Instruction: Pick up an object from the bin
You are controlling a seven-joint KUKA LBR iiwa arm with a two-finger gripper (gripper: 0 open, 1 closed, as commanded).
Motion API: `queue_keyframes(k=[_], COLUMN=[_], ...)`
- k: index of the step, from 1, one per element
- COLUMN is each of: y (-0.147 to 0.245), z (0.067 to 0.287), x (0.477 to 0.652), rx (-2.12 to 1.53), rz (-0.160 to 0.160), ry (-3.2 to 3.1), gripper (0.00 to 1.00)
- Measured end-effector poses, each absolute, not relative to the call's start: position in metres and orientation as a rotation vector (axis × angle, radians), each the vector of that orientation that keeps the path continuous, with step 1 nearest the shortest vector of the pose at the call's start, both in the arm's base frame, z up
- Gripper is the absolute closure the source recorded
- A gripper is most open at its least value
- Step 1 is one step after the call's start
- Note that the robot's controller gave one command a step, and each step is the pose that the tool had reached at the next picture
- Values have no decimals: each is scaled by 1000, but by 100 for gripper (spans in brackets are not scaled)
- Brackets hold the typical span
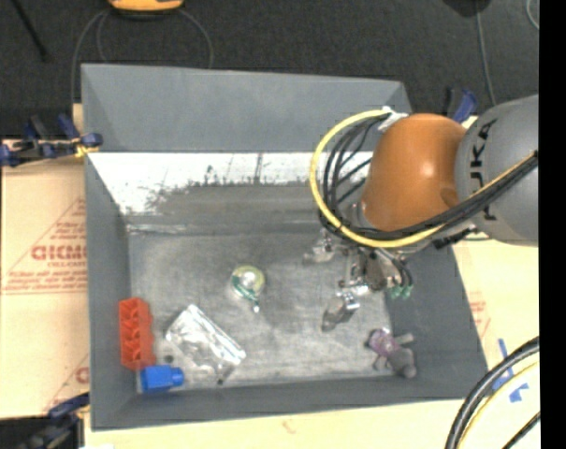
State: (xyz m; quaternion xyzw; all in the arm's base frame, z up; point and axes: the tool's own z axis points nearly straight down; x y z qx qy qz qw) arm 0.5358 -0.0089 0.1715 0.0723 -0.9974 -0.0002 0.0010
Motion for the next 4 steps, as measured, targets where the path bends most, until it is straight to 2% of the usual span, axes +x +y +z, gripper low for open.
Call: queue_keyframes(k=[1,2,3,4], y=[59,67,71,71], z=[92,80,84,84], x=[608,625,628,628], rx=[347,524,655,654], rz=[-3,2,4,3], ry=[-3126,-3103,-3081,-3081], gripper=[0,0,0,100])
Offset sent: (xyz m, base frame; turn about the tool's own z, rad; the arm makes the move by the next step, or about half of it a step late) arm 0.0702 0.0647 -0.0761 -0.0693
